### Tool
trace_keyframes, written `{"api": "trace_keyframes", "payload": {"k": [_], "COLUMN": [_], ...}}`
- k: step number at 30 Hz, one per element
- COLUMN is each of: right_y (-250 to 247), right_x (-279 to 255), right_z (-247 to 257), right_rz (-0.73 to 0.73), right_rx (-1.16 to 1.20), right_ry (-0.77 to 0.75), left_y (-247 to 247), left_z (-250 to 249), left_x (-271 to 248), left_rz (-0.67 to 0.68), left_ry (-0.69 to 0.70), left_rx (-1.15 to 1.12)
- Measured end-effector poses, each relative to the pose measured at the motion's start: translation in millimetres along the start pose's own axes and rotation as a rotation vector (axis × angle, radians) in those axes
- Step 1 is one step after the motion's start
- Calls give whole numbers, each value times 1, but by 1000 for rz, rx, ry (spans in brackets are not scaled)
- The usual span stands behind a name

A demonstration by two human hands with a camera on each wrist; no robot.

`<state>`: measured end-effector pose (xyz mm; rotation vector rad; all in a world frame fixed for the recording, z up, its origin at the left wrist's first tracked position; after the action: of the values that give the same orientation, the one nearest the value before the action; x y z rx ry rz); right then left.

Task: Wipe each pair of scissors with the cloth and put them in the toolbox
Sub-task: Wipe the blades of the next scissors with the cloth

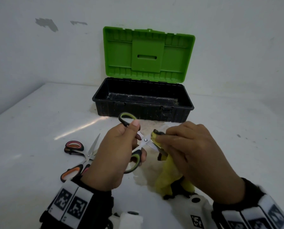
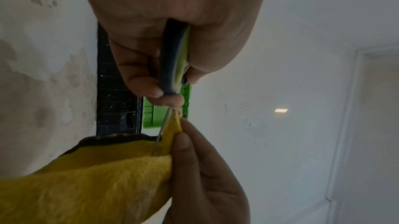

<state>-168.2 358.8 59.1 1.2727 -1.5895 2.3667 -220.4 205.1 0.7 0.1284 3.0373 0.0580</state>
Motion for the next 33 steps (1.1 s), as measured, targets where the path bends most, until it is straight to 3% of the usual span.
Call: {"api": "trace_keyframes", "payload": {"k": [3, 9, 15, 22, 33], "right_y": [-5, 12, -5, 16, 12], "right_x": [2, 3, -1, 2, -1], "right_z": [0, 16, 3, 23, 15], "right_rz": [-75, 50, -90, 41, -7], "right_rx": [97, -73, 126, -103, -54], "right_ry": [53, -42, 74, -43, 6], "left_y": [2, 1, -3, 3, 3], "left_z": [1, 1, -4, -4, -6], "left_x": [1, -1, -1, -3, -2], "left_rz": [4, 26, 6, -1, 16], "left_ry": [-15, -40, -25, 28, 45], "left_rx": [-27, -56, -61, 43, 62]}}
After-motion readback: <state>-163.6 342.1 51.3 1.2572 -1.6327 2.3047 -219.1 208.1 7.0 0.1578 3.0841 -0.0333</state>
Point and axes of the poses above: each hand's wrist, its own x-axis towards the middle knuckle, its own y-axis out of the palm, z = x × y, the point moved 7 cm from there along x, towards the middle knuckle, and after that the axes turned 4 degrees about x, right-handed, at the moved point
